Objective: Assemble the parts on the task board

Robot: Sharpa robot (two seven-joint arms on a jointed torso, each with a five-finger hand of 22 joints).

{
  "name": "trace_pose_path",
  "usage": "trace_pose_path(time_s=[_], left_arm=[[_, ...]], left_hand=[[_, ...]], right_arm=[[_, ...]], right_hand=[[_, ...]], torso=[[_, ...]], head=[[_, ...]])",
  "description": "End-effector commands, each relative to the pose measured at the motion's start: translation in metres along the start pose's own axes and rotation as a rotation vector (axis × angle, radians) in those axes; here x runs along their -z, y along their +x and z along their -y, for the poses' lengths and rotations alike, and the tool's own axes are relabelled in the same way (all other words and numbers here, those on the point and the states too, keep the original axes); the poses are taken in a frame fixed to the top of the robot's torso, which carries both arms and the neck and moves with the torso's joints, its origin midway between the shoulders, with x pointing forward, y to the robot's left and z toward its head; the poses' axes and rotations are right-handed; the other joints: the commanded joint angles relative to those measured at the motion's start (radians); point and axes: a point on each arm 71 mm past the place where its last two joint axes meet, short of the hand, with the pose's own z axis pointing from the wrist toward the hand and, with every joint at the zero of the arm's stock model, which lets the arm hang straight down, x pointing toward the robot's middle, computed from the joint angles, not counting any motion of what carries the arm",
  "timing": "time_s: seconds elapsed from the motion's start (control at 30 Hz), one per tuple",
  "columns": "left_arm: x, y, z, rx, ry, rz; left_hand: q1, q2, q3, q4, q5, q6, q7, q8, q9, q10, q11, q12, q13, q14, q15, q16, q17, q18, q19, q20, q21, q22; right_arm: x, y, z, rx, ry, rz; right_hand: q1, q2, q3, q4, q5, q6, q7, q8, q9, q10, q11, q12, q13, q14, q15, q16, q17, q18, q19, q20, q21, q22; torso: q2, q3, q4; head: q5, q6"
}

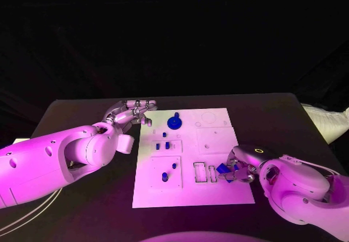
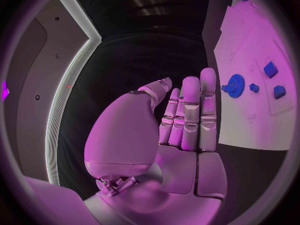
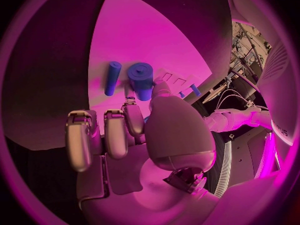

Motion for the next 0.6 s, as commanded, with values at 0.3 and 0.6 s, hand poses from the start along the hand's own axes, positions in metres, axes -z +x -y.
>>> trace_pose_path(time_s=[0.3, 0.6], left_arm=[[0.0, 0.002, 0.0, 0.012, 0.0, -0.022], [0.0, 0.003, -0.001, 0.013, -0.001, -0.024]], left_hand=[[-0.003, 0.005, -0.01, 0.0, -0.005, -0.007, 0.004, 0.006, -0.001, -0.012, 0.0, 0.004, -0.001, -0.009, 0.001, -0.001, -0.003, 0.019, -0.002, 0.002, -0.005, -0.003], [-0.003, 0.005, -0.01, 0.0, -0.005, -0.007, 0.004, 0.006, -0.001, -0.012, 0.0, 0.004, -0.001, -0.009, 0.001, -0.001, -0.003, 0.019, -0.002, 0.002, -0.005, -0.003]], right_arm=[[0.007, -0.004, 0.0, -0.157, 0.014, 0.096], [0.009, -0.009, -0.009, -0.289, 0.007, 0.054]], right_hand=[[0.043, 0.057, 0.014, 0.004, 0.089, 0.021, -0.015, 0.024, 0.027, 0.007, -0.013, -0.007, 0.01, 0.062, -0.008, 0.007, 0.017, -0.023, 0.046, -0.013, 0.007, 0.187], [0.017, 0.064, 0.0, 0.007, 0.134, 0.025, -0.018, 0.029, 0.041, 0.01, -0.016, -0.01, 0.014, 0.063, -0.011, 0.008, 0.019, -0.023, 0.047, -0.016, 0.008, 0.188]], torso=[[-0.002, 0.0003, 0.0003], [0.0, -0.0006, 0.0021]], head=[[-0.002, 0.002], [-0.003, 0.004]])
